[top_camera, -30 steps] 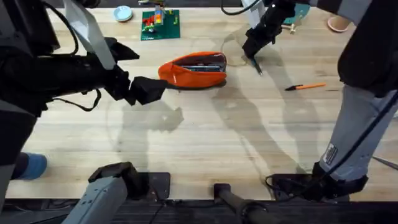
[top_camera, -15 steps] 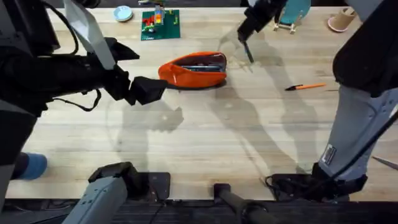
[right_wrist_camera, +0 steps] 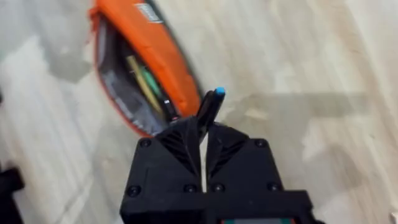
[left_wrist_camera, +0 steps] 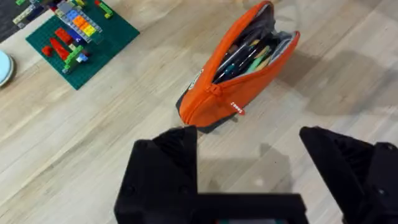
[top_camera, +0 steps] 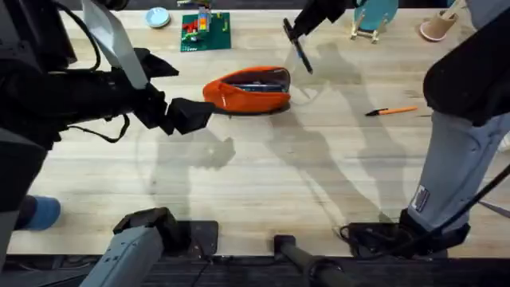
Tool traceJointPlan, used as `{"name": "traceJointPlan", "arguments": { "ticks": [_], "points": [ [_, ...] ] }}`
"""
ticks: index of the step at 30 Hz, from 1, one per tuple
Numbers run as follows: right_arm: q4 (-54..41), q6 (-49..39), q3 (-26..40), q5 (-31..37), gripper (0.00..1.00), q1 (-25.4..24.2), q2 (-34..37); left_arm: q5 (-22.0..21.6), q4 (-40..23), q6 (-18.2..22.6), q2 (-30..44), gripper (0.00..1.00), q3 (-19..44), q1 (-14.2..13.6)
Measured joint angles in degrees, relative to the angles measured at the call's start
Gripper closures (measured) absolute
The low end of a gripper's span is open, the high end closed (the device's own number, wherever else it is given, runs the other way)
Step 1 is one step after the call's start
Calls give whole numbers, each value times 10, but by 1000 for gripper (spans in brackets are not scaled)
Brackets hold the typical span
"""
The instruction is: Unzip the bag, pick up the pens from the table one at a time and place them inside, then zip the bag closed.
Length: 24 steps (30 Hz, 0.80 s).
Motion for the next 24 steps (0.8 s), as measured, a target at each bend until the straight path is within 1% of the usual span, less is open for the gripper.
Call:
{"name": "traceJointPlan", "arguments": {
  "ticks": [4,12,24],
  "points": [
    [-26,-46,0,-22,968,10,0,0,0,0,0,7,0,0],
    [-53,-152,0,-35,968,53,0,0,0,0,0,7,0,0],
    [-53,-301,0,-37,968,109,0,0,0,0,0,7,0,0]
  ]
}}
